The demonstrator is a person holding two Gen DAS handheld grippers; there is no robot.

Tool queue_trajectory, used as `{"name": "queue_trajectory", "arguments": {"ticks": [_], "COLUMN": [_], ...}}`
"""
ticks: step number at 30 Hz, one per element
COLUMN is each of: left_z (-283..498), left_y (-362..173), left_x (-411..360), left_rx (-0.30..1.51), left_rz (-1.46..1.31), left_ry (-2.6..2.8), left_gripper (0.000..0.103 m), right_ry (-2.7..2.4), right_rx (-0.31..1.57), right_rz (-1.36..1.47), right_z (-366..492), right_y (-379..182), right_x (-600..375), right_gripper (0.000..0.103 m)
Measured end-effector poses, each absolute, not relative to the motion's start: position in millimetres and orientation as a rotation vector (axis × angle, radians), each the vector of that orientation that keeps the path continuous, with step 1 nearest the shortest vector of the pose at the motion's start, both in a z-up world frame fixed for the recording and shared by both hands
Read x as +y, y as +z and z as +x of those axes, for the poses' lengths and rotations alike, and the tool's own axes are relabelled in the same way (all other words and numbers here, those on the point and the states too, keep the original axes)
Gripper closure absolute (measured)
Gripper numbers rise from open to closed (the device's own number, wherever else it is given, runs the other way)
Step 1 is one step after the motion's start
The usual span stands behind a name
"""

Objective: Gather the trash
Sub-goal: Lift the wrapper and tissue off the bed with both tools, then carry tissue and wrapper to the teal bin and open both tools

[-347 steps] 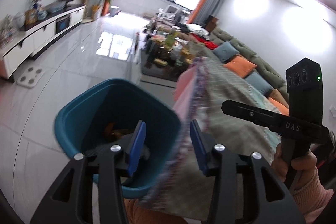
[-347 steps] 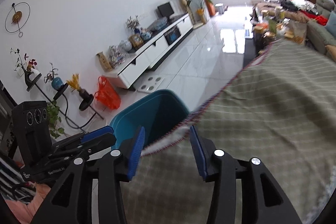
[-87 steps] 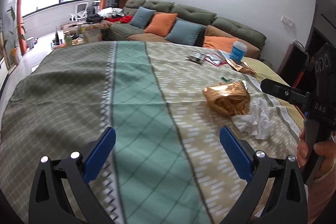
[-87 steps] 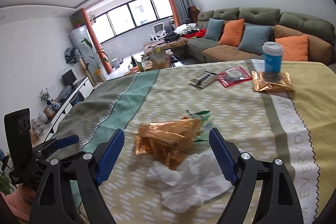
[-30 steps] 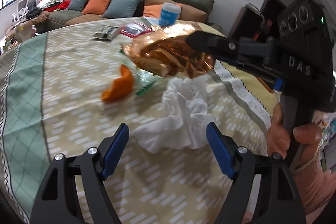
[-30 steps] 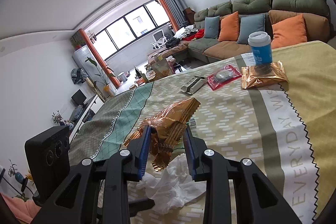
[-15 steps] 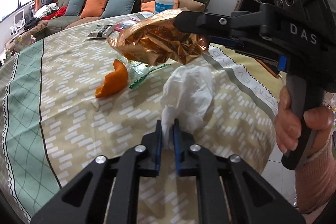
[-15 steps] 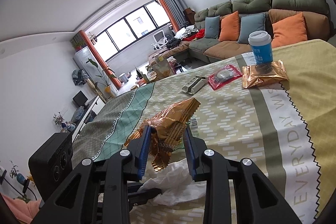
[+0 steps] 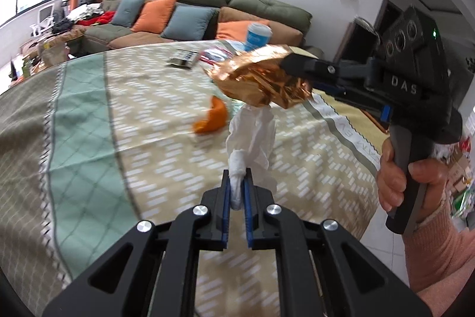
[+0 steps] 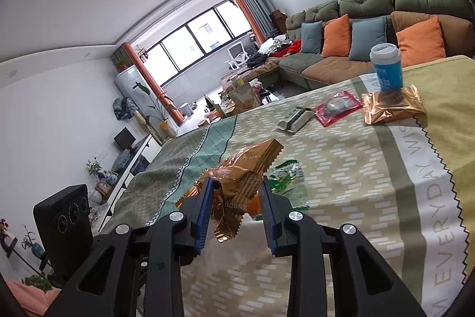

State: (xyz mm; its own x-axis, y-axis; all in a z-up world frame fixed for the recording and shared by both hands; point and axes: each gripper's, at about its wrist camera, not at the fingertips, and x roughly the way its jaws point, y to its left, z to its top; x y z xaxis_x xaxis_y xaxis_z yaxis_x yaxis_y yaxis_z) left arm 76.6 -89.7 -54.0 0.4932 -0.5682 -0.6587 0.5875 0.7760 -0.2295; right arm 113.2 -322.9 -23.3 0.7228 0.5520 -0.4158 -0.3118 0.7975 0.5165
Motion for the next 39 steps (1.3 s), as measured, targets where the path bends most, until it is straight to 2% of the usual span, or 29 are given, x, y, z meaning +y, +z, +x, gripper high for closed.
{"name": "queue_trajectory", "arguments": {"ticks": [39], "left_z": [28.1], "left_y": [-25.7], "left_x": [102.6], "left_rx": [0.675], "left_rz": [-0.149], "left_ry": [-0.259], "left_gripper": [0.094], "right_ry": [0.845], "right_rx": [0.630], "right_rz": [0.356], "right_z": [142.7], "right_y": [-6.1], "right_x": [-173.2], "right_gripper": [0.072]}}
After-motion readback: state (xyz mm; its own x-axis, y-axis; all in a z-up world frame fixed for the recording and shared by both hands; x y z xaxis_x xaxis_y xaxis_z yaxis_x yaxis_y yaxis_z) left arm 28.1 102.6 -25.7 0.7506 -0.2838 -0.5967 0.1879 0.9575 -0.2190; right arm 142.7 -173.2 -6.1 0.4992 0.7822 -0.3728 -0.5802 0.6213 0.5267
